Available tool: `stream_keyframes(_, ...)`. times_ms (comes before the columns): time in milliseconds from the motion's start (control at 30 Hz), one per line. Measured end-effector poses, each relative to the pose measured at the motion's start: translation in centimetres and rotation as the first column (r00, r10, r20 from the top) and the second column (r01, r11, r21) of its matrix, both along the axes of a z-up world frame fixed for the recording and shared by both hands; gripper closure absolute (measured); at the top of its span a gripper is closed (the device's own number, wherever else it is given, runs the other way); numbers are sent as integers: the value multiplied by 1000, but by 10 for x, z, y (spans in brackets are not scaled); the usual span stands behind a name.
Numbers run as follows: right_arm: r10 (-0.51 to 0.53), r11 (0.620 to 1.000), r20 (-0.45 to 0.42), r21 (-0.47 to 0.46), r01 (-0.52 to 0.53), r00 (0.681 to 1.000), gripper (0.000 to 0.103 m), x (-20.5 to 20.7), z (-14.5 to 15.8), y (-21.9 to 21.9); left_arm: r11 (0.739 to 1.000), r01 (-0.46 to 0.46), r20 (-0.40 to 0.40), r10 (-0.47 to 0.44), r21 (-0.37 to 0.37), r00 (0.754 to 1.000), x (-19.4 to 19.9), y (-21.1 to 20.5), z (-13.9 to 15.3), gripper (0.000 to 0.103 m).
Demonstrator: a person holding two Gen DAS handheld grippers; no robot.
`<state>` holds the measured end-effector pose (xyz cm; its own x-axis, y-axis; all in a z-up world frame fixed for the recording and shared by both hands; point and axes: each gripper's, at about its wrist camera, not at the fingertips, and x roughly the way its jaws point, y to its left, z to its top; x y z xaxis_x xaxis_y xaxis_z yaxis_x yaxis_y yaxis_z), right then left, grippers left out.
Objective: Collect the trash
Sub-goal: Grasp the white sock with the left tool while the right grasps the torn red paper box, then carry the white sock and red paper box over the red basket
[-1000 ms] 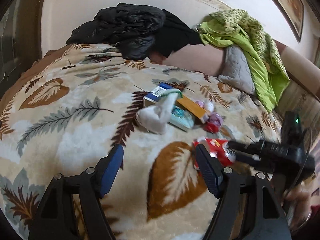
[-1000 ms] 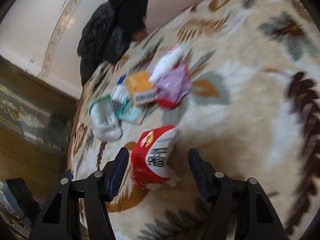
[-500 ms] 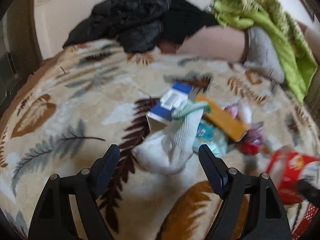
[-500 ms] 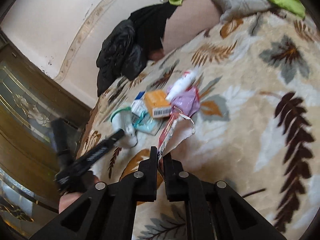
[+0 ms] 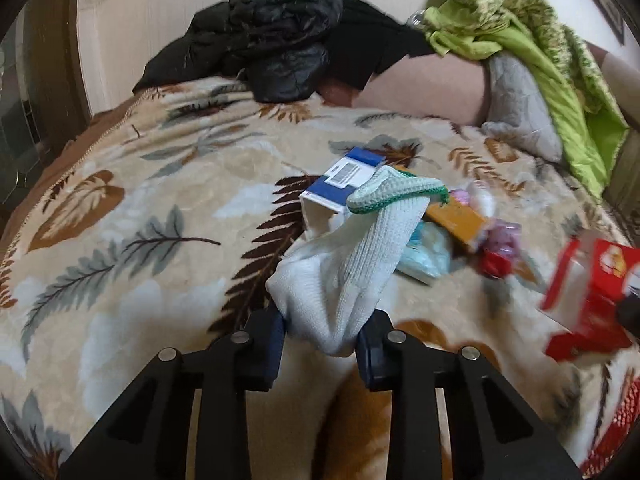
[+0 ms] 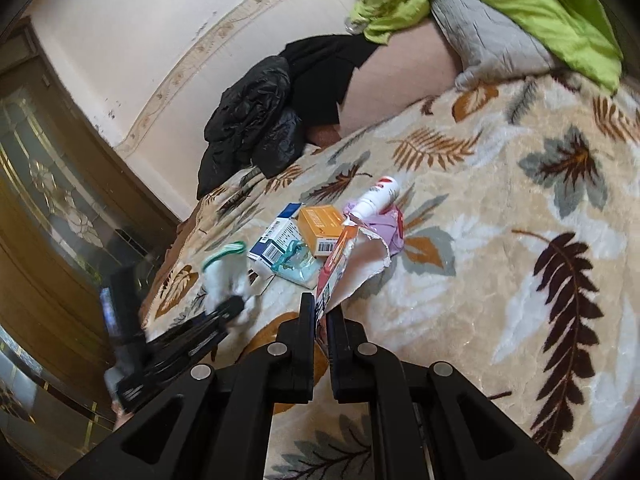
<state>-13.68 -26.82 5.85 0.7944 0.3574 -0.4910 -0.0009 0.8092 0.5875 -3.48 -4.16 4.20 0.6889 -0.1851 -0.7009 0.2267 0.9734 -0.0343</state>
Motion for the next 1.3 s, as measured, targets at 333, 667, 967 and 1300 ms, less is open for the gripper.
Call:
stream_keyframes(333, 6, 998, 60, -69, -2, 998, 97, -34, 12, 3, 995, 86, 57, -83, -53, 995, -90, -7, 22, 74)
stream_keyframes(667, 8, 998, 53, -60, -5, 999, 97, -42, 8, 0, 993, 112, 65, -109, -37, 992, -93, -19, 19, 74)
stream_keyframes(967, 17, 999, 37, -40, -15, 999, 97, -35, 5, 3, 992, 122, 65, -120, -25, 991, -88, -23, 17, 74)
stream_keyframes(1300, 18, 999, 33, -48, -17, 999, 97, -34, 4, 7, 992, 128, 73, -127, -11, 989, -88, -27, 18, 74)
